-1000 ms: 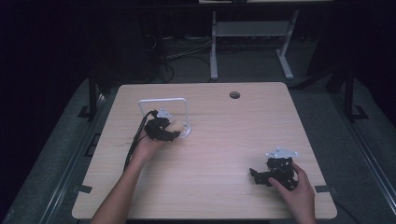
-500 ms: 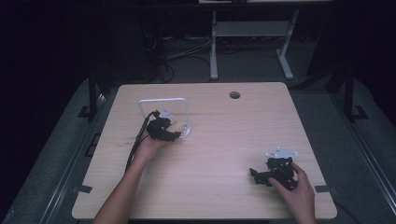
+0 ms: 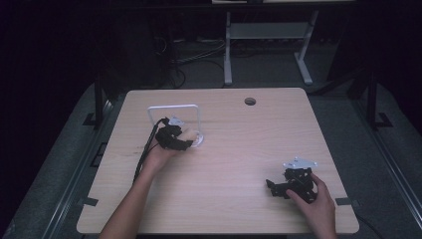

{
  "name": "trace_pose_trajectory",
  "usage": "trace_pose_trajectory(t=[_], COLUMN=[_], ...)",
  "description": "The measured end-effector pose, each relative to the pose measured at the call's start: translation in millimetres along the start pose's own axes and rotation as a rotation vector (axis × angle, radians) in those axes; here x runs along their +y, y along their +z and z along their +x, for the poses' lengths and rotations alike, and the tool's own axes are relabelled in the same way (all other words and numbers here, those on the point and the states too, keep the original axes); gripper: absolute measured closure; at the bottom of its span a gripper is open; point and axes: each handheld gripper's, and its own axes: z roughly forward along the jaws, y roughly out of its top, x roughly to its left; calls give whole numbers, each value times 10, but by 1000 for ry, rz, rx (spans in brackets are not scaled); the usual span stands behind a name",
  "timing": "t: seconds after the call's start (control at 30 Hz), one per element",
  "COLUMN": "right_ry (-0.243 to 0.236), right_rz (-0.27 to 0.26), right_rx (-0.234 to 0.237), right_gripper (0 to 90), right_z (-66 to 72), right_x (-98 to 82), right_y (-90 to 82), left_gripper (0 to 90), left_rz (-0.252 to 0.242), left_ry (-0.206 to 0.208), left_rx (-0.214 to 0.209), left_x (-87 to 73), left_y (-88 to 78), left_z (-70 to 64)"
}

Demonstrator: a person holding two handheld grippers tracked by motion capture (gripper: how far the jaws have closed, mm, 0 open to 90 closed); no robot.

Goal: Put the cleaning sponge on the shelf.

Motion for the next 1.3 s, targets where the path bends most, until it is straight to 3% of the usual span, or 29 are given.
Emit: trace_pose_trajectory(t=[0.3, 0.47, 0.63, 0.73, 0.83, 1.03, 1.13, 1.3], right_ry=[0, 1, 1, 1, 0, 1, 0, 0], right_rz=[0, 1, 1, 1, 0, 0, 1, 0], right_rx=[0, 0, 0, 0, 0, 0, 0, 0], right_gripper=[0, 0, 0, 0, 0, 0, 0, 0], right_z=[0, 1, 1, 1, 1, 1, 1, 0], right_x=[0, 0, 0, 0, 0, 0, 0, 0], right_y=[0, -1, -1, -1, -1, -1, -1, 0], left_gripper=[328, 363, 522, 721, 894, 899, 899, 898], left_rz=[-28, -49, -91, -96, -59, -8, 11, 37], left_ry=[-24, -24, -8, -5, -15, -11, 17, 15], left_rx=[1, -20, -37, -61, -106, -143, -143, -151], left_x=[43, 59, 37, 0, -20, -132, -164, -210], left_y=[-210, -367, -520, -572, -568, -456, -388, -264], left_z=[-25, -73, -157, -202, -222, -296, -327, -351])
